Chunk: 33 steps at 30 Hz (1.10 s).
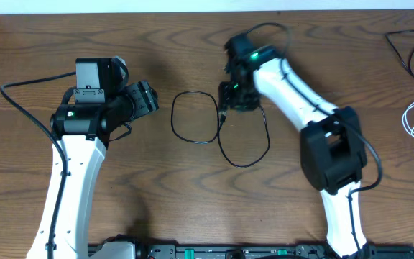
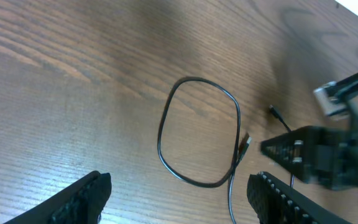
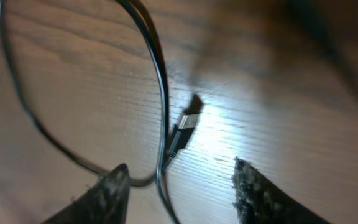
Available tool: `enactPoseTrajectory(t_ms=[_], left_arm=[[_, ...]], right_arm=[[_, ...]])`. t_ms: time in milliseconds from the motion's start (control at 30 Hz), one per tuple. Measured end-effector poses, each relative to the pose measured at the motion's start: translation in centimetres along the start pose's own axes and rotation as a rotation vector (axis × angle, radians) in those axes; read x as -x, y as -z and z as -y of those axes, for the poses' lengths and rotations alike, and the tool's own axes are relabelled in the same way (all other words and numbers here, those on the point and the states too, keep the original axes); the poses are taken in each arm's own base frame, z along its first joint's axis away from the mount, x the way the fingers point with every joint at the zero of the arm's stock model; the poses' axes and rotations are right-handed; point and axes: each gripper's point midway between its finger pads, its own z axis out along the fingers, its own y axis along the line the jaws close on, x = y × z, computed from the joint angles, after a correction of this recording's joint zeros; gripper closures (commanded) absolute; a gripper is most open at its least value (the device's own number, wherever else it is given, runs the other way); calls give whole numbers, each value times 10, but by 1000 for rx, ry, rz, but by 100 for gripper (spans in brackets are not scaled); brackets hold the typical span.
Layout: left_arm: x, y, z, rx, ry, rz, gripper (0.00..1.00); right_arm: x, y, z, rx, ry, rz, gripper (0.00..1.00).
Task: Untangle cables
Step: 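Grasp the black USB cable near its plug with the right gripper, then carry the black cable to the upper right corner with the right gripper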
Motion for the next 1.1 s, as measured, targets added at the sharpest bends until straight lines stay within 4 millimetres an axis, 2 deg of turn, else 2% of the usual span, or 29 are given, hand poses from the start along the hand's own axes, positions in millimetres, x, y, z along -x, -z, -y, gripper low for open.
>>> enactPoseTrajectory(t_ms=[167, 300, 400, 533, 767, 933, 1100], left_arm=[[0, 0, 0, 0, 0, -1, 24], [0, 0, 0, 1, 0, -1, 24], [0, 0, 0, 1, 0, -2, 24], [0, 0, 0, 1, 0, -2, 24], [-1, 0, 0, 1, 1, -3, 24], [-1, 0, 0, 2, 1, -4, 24], [-3, 0, -1, 6, 3, -13, 24]], right_arm=[[-17, -29, -8, -62, -66, 17, 56], [-32, -44, -8, -120, -97, 22, 57], [-33, -46, -10, -147, -110, 50, 62], [-30, -47, -8, -179, -137, 97, 75], [-28, -49, -6, -200, -152, 154, 84], [-32, -48, -1, -217, -160, 156, 98], [-41, -45, 7, -248, -164, 132, 99]])
